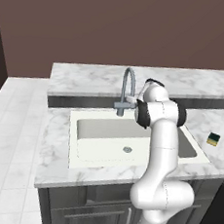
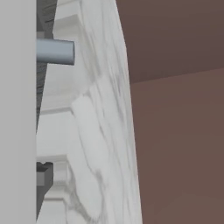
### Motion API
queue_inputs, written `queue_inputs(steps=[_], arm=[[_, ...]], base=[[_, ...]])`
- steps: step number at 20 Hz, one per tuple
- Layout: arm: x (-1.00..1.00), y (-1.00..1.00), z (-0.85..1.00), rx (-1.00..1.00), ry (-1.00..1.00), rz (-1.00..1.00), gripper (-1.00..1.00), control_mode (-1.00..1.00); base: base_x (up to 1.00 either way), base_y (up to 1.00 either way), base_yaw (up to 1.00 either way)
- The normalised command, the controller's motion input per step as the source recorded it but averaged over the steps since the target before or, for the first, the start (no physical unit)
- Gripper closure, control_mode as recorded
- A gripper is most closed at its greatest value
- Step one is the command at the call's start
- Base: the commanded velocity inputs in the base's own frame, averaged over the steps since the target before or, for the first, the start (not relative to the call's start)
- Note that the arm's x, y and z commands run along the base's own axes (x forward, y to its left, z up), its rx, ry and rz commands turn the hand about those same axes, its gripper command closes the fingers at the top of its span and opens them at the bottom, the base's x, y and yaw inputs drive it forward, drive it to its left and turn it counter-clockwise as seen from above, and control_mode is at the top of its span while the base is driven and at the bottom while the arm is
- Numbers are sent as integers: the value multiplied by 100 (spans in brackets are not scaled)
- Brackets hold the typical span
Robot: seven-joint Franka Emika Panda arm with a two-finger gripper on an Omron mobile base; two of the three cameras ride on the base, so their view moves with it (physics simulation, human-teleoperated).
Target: Soak the sponge with water for a few seconds and then drop it inside the sink.
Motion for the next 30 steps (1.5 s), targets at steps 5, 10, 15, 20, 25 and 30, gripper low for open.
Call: queue_inputs(steps=[5,10,15,20,25,30], arm=[[0,-2,-5,0,2,0,-100,-100],[0,0,-1,0,0,0,-100,-100],[0,-6,-13,0,0,0,-100,-100],[0,-20,-13,0,0,0,-100,-100],[0,-30,-12,-1,0,0,-100,-100],[0,-29,-10,-2,0,0,-100,-100]], base=[[0,0,0],[0,0,0],[0,0,0],[0,0,0],[0,0,0],[0,0,0]])
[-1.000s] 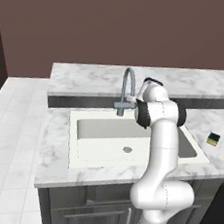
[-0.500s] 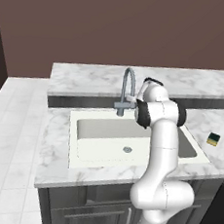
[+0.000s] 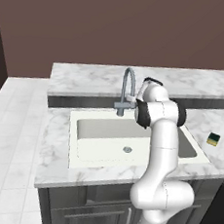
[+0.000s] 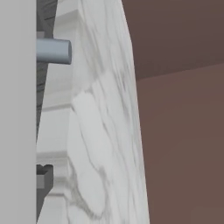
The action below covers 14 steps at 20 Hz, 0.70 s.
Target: Soak the sponge with water for a few seconds and then drop it inside the sink.
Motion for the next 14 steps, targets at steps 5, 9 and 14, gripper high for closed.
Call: queue_inputs(steps=[5,9,14], arm=[[0,-28,-4,-1,0,0,-100,-100],[0,-35,-4,0,0,-1,-100,-100],[0,-40,-3,0,0,0,-100,-100]], base=[[0,0,0],[0,0,0],[0,0,0]])
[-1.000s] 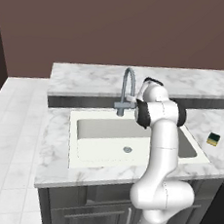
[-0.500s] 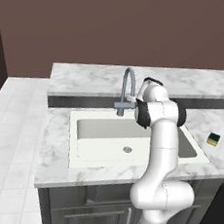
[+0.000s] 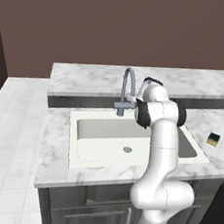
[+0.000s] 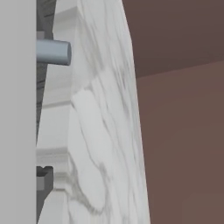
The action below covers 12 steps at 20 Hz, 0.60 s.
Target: Soak the sponge with water for a few seconds and then drop it inside the sink.
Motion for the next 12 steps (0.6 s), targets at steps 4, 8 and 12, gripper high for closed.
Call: queue_inputs(steps=[4,8,12], arm=[[0,-45,-7,0,0,0,-100,-100],[0,-47,-13,0,0,0,-100,-100],[0,-46,-15,0,1,0,-100,-100]], base=[[0,0,0],[0,0,0],[0,0,0]])
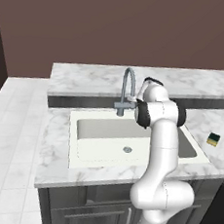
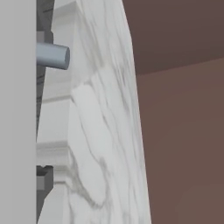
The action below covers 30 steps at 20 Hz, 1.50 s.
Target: Soak the sponge with water for a few seconds and then drop it inside the sink.
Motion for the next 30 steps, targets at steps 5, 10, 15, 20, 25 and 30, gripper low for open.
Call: queue_inputs(steps=[5,10,15,20,25,30], arm=[[0,-43,-14,0,1,0,-100,-100],[0,-45,-18,0,1,-1,-100,-100],[-2,-46,-24,0,1,-2,-100,-100],[-5,-44,-26,0,1,-3,-100,-100],[-10,-49,-38,0,3,-3,-100,-100],[-22,-50,-58,0,4,-6,-100,-100]], base=[[0,0,0],[0,0,0],[0,0,0],[0,0,0],[0,0,0],[0,0,0]])
